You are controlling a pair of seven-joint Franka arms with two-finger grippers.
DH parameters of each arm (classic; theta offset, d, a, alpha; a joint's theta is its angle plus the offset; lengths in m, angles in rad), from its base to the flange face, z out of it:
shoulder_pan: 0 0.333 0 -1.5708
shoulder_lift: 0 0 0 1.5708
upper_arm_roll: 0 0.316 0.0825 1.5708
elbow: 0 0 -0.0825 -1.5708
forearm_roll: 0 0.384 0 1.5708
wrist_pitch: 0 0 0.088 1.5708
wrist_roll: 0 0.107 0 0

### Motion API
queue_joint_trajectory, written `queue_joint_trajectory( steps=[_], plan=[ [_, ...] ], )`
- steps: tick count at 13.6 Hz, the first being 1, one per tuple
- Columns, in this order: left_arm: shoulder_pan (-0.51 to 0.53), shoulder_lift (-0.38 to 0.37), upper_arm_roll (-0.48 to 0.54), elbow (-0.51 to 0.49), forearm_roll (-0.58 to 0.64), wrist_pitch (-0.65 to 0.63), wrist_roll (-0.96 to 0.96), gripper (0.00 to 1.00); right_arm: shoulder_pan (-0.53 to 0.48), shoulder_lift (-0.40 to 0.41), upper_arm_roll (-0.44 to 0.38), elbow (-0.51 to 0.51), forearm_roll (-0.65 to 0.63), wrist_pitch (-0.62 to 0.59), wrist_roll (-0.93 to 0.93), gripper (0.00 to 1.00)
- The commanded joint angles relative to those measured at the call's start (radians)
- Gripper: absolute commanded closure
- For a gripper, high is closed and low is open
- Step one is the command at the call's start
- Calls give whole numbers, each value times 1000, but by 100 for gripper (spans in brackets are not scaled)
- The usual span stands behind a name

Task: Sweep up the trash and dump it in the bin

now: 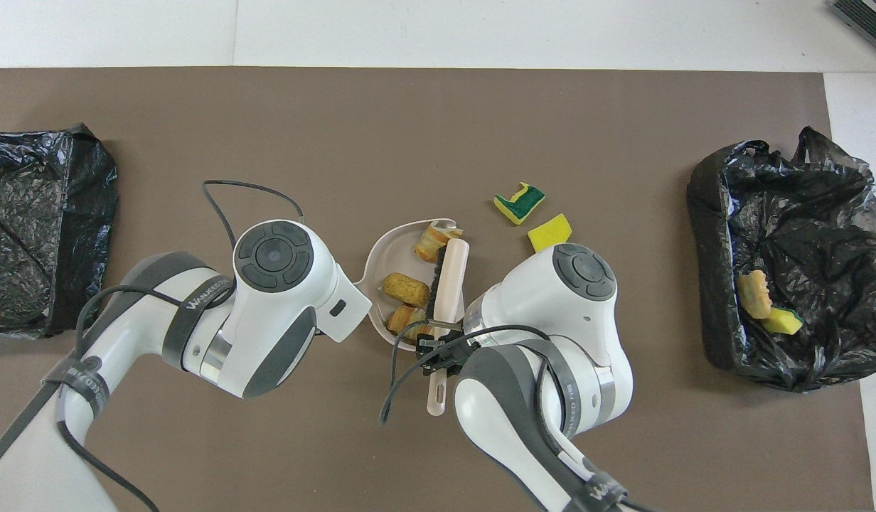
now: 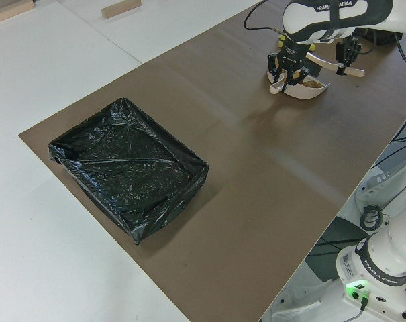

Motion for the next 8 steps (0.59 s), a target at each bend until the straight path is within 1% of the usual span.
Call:
queue_joint_trajectory(
  steps=[1,2,4,6,8],
  plan=[
    [-7,-37,7,-62,13,50,8,100,-47,-48,-8,55,-64,-124,18,100],
    [-6,-37,7,-62,13,52,-1,100,-81,-72,-5,67,-135,-176,8,100],
    [-3,-34,8,-57,6,52,-7,100,-104,-86,-5,96,-311,-278,-45,100],
    [0,-29,8,-51,4,49,-38,100,-116,-91,-7,87,-489,-284,-164,100],
    [0,-23,8,-25,3,12,-120,100,-178,-62,-2,87,-693,-254,-347,100]
  ],
)
